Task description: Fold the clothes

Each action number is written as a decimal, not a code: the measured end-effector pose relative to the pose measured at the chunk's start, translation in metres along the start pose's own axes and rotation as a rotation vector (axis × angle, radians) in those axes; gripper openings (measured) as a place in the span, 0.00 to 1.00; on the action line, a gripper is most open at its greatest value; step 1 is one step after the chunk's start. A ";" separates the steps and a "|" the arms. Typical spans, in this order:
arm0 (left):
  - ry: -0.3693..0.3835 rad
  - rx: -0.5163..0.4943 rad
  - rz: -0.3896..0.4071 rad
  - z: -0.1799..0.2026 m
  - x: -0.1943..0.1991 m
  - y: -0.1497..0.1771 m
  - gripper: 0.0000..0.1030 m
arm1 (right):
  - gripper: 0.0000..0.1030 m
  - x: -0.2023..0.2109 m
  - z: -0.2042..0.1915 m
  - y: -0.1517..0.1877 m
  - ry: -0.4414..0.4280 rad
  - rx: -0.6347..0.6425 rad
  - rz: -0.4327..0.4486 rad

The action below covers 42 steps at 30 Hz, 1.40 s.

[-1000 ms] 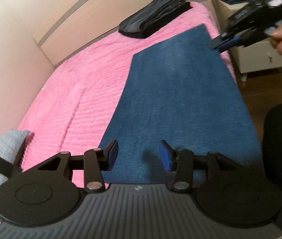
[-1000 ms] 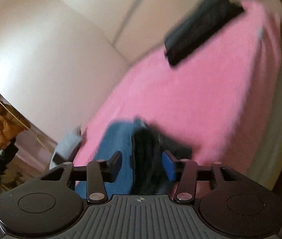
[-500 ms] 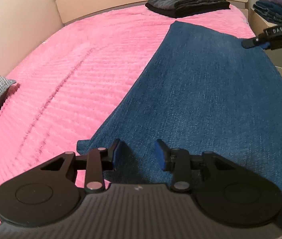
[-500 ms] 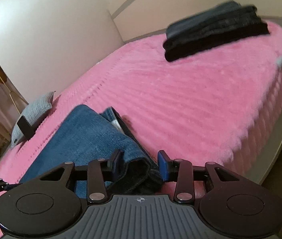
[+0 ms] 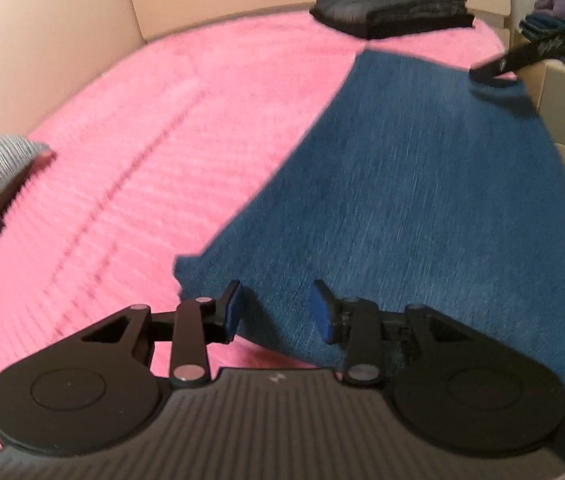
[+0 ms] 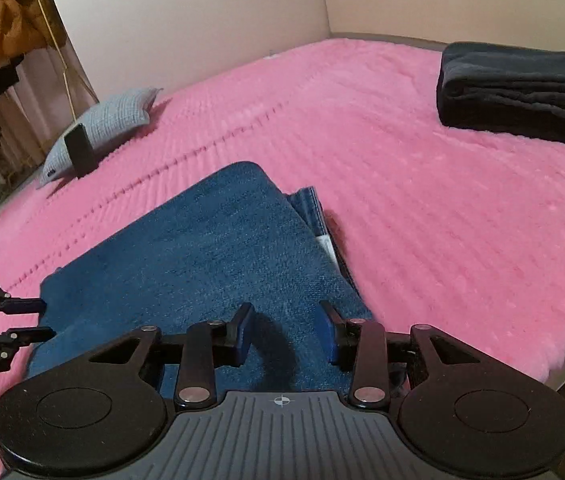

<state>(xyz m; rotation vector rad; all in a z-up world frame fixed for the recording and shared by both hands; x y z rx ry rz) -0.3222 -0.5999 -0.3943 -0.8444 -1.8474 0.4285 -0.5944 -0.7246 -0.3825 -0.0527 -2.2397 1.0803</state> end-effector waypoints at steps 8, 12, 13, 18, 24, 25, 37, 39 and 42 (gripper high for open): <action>-0.014 0.060 0.022 -0.015 -0.002 -0.014 0.33 | 0.36 -0.065 -0.017 -0.047 -0.042 0.109 -0.094; -0.018 0.071 0.006 -0.015 -0.013 -0.011 0.34 | 0.36 -0.097 -0.010 -0.059 -0.046 0.101 -0.134; -0.017 0.075 0.004 -0.015 -0.015 -0.010 0.34 | 0.36 -0.099 -0.008 -0.061 -0.049 0.090 -0.133; -0.014 0.087 0.005 -0.018 -0.010 -0.012 0.34 | 0.36 -0.066 -0.020 -0.063 -0.054 0.112 -0.109; 0.010 0.167 0.056 -0.019 0.030 -0.008 0.33 | 0.63 -0.030 -0.015 0.002 -0.065 0.081 -0.130; 0.021 0.164 0.052 -0.013 0.034 -0.004 0.33 | 0.63 -0.028 -0.013 0.011 -0.060 0.098 -0.130; -0.027 -0.036 0.149 0.049 0.101 0.024 0.41 | 0.86 0.072 -0.087 0.088 -0.030 0.649 -0.164; -0.018 -0.114 0.202 0.068 0.120 0.027 0.51 | 0.86 0.069 -0.098 0.109 -0.014 0.804 -0.225; -0.017 -0.292 0.351 0.110 0.149 0.036 0.74 | 0.86 0.055 -0.104 0.129 0.034 0.949 -0.304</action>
Point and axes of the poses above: each gripper's, at about its wrist camera, not at the fingertips, and x roughly against the way its jaws point, z to its right, y to its underside, the point moved 7 cm from there along -x, roughly the way its jaws point, and after that the axes turned 15 degrees about -y, right-handed, at the moved point
